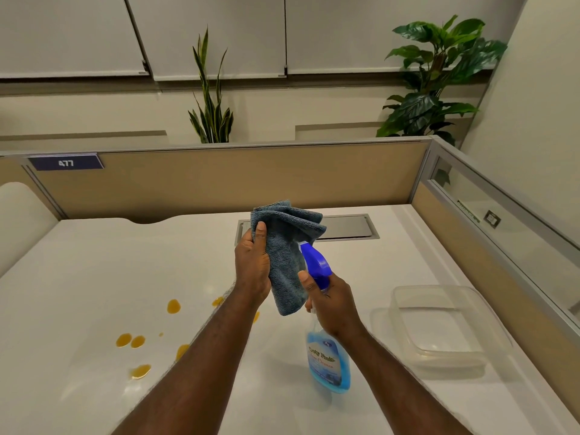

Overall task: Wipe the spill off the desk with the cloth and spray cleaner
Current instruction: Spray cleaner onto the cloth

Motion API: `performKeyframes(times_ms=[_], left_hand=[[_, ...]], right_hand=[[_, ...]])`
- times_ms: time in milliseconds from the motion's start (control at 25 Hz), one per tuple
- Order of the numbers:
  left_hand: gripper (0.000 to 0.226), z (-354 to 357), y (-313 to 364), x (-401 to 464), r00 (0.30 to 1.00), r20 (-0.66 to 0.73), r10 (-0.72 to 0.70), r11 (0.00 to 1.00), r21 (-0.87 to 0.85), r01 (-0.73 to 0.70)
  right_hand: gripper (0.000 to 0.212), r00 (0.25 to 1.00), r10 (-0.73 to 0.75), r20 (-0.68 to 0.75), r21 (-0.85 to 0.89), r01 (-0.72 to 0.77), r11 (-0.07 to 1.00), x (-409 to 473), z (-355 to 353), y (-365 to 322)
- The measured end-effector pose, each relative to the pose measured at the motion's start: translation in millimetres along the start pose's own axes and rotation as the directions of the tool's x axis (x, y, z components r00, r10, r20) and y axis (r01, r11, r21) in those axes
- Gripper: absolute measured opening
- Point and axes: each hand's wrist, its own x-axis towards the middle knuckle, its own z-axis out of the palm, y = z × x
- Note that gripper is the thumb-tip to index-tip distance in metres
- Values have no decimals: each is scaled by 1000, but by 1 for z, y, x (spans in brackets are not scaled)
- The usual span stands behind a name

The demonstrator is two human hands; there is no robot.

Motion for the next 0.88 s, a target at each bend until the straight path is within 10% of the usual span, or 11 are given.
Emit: performKeyframes(times_ms=[480,880], left_hand=[[39,-4,1,2,999,-23,-23,998,-57,22],[36,-25,-14,7,992,-112,-66,995,-88,56]], right_hand=[[27,999,-47,-6,18,47,999,-6,-1,17],[22,908,-130,-399,-56,117,992,-18,-23,38]])
